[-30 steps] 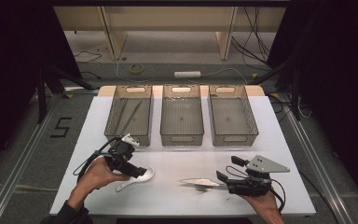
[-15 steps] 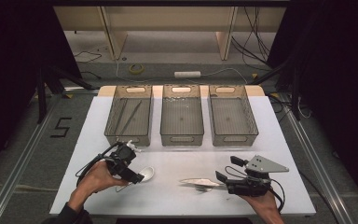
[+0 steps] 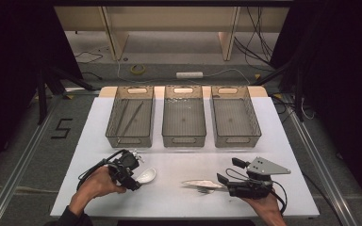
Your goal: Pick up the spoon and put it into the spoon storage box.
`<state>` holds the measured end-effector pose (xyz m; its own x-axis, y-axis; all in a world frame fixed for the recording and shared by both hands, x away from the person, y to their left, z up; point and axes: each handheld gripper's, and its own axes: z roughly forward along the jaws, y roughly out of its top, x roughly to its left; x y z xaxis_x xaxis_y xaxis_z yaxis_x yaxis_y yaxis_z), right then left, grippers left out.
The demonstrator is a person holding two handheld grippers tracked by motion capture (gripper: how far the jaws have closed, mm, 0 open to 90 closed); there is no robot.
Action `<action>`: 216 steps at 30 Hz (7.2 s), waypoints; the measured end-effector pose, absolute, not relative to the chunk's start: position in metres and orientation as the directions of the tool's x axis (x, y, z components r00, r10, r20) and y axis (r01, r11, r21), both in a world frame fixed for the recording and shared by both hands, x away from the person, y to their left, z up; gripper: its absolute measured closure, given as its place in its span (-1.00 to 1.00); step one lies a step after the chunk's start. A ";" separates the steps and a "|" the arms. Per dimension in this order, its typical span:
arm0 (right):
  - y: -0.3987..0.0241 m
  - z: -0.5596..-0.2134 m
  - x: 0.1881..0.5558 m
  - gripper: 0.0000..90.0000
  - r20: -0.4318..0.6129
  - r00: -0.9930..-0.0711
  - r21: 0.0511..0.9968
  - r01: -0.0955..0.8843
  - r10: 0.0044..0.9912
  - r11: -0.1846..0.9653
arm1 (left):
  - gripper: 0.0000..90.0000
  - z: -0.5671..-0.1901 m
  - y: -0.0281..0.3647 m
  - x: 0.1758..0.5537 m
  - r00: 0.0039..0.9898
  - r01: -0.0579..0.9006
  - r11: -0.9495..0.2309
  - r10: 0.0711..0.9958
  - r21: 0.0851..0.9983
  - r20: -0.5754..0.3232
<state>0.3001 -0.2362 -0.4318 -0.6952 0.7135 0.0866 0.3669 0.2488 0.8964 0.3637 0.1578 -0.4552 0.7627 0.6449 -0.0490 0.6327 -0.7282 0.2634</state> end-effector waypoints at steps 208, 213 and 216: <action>-0.234 -0.435 0.301 -0.51 0.074 -0.712 0.875 0.382 0.698 0.297 | -0.49 -0.365 0.119 0.460 0.676 0.560 -0.307 0.707 0.769 -0.210; -0.234 -0.436 0.302 -0.52 0.071 -0.716 0.867 0.389 0.694 0.313 | -0.53 -0.370 0.128 0.445 0.693 0.529 -0.301 0.693 0.794 -0.199; -0.234 -0.435 0.302 -0.52 0.062 -0.720 0.867 0.382 0.691 0.320 | -0.53 -0.376 0.131 0.435 0.703 0.515 -0.288 0.681 0.808 -0.205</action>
<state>0.3022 -0.2336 -0.4353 -0.7202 0.6909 0.0624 0.3822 0.3201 0.8668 0.4354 0.1313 -0.3759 0.7028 0.6811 -0.2052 0.5145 -0.2876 0.8078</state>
